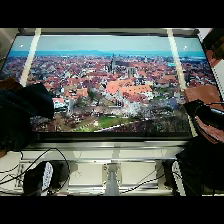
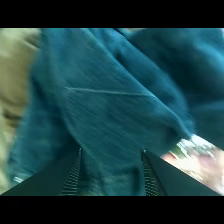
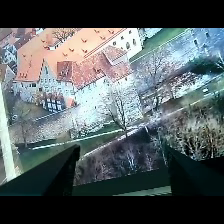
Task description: Fold the clothes and pants, and hang the long-sleeved shirts on hangers.
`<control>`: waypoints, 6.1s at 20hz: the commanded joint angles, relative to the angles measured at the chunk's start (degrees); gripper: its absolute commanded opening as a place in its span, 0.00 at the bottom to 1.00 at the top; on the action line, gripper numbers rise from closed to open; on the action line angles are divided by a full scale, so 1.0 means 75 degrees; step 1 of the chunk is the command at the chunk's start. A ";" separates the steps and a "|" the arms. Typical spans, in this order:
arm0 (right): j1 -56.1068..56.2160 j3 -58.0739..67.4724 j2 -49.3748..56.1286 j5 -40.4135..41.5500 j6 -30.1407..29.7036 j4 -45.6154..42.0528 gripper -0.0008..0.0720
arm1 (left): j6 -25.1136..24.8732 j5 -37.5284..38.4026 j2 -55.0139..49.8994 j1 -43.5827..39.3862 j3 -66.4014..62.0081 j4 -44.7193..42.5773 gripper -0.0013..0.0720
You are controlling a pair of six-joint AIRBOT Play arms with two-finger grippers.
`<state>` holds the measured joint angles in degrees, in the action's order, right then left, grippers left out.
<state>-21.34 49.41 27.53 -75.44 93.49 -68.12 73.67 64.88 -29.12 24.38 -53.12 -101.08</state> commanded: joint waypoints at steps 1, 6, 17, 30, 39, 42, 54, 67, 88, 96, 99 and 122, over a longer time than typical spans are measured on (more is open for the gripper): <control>-0.0006 0.0009 0.0003 0.0000 0.0003 0.0000 0.83 | 0.0178 -0.0889 0.0434 0.0000 0.0420 -0.0466 0.59; -0.0006 0.0006 0.0003 0.0000 0.0003 0.0000 0.83 | 0.2122 -0.1084 -0.0300 0.0003 0.0423 -0.0525 0.98; -0.0006 0.0009 0.0003 0.0000 0.0003 0.0003 0.83 | 0.5782 -0.1072 -0.2489 0.0154 0.0420 -0.1387 0.98; -0.0006 0.0009 0.0003 0.0000 0.0003 0.0003 0.83 | 0.6706 -0.1271 -0.4191 0.1775 0.0420 -0.0702 0.96; -0.0006 0.0009 0.0003 0.0000 0.0003 0.0003 0.83 | 0.6184 -0.1262 -0.4686 0.1760 0.0420 -0.0259 0.96; -0.0006 0.0009 0.0003 0.0000 0.0003 0.0003 0.83 | 0.4666 -0.1279 -0.4969 0.1760 0.0420 0.1189 0.95; -0.0006 0.0006 0.0003 0.0000 -0.0006 -0.0012 0.83 | 0.2157 -0.1040 -0.4054 0.1431 -0.1274 0.4007 0.10; -0.0006 0.0009 0.0003 0.0012 0.0000 0.0003 0.83 | 0.2151 -0.2734 -0.3322 -0.3337 -0.3780 0.6132 0.10; -0.0009 0.1880 0.0003 -0.0195 -0.0458 -0.0562 0.83 | 0.2990 -0.9981 -0.7673 -0.9716 -0.3873 0.5540 0.10; -0.0009 0.2151 0.0003 -0.0195 -0.0455 -0.0545 0.83 | 0.3587 -1.0669 -0.8862 -0.9760 -0.3873 0.5534 0.59; -0.0009 0.2151 0.0006 -0.0192 -0.0455 -0.0548 0.83 | 0.3587 -1.0471 -0.8769 -0.9713 -0.3873 0.5534 0.97; -0.0006 0.1865 0.0586 -0.0414 -0.0842 -0.0554 0.83 | 0.0717 -0.0052 -0.8064 -0.2209 -0.3876 0.6985 0.96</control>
<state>-21.41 63.75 30.55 -76.82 88.47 -72.29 86.91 61.58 -84.84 2.92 -82.17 -61.65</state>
